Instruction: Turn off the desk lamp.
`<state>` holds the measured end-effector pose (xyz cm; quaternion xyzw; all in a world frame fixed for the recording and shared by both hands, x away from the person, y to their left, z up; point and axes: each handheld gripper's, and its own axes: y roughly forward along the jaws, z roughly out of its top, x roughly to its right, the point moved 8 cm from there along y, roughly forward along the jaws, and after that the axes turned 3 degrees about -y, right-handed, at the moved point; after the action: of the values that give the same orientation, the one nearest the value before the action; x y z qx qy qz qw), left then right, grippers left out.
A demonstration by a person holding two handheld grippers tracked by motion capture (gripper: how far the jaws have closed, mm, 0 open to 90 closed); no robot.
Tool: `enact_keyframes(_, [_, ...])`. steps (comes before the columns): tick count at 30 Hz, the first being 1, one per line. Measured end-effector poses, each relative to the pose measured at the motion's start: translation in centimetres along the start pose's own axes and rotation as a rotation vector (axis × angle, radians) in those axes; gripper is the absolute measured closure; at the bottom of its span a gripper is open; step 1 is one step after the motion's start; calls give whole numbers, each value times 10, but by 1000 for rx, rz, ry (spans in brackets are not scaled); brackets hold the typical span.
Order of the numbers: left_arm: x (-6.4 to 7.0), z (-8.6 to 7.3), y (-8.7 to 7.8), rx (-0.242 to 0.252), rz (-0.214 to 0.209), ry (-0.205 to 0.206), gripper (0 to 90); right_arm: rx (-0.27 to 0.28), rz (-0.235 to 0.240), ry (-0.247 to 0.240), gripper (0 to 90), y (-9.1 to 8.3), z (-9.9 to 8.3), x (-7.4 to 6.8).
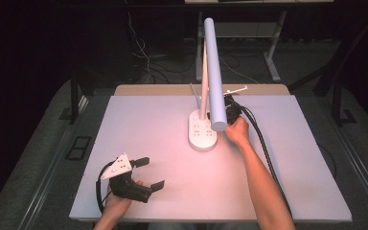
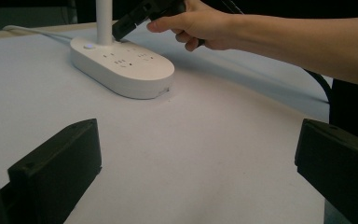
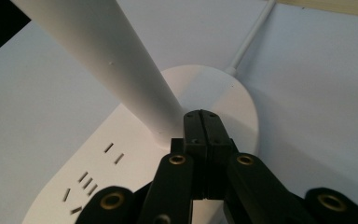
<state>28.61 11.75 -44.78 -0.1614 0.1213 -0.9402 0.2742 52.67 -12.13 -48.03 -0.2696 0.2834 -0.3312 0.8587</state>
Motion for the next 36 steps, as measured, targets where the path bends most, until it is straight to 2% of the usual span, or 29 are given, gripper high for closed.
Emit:
enact_keyframes(9, [-1, -1, 0, -6, 7, -2, 0, 17, 4, 15, 900, 0, -3, 0])
enact_keyframes(15, [-1, -2, 1, -13, 5, -4, 0, 10, -12, -10, 900, 0, -1, -1])
enact_keyframes(26, [-1, -1, 0, -7, 8, -4, 0, 3, -24, -9, 900, -2, -1, 1])
enact_keyframes(32, [-2, -1, 1, -6, 9, -3, 0, 9, -20, -4, 900, -2, 0, 2])
enact_keyframes(35, [-2, -1, 1, -6, 10, -3, 0, 13, -2, 4, 900, 0, 0, 1])
enact_keyframes(36, [-2, -1, 0, -6, 10, -2, 0, 16, -15, -2, 900, 1, 1, 0])
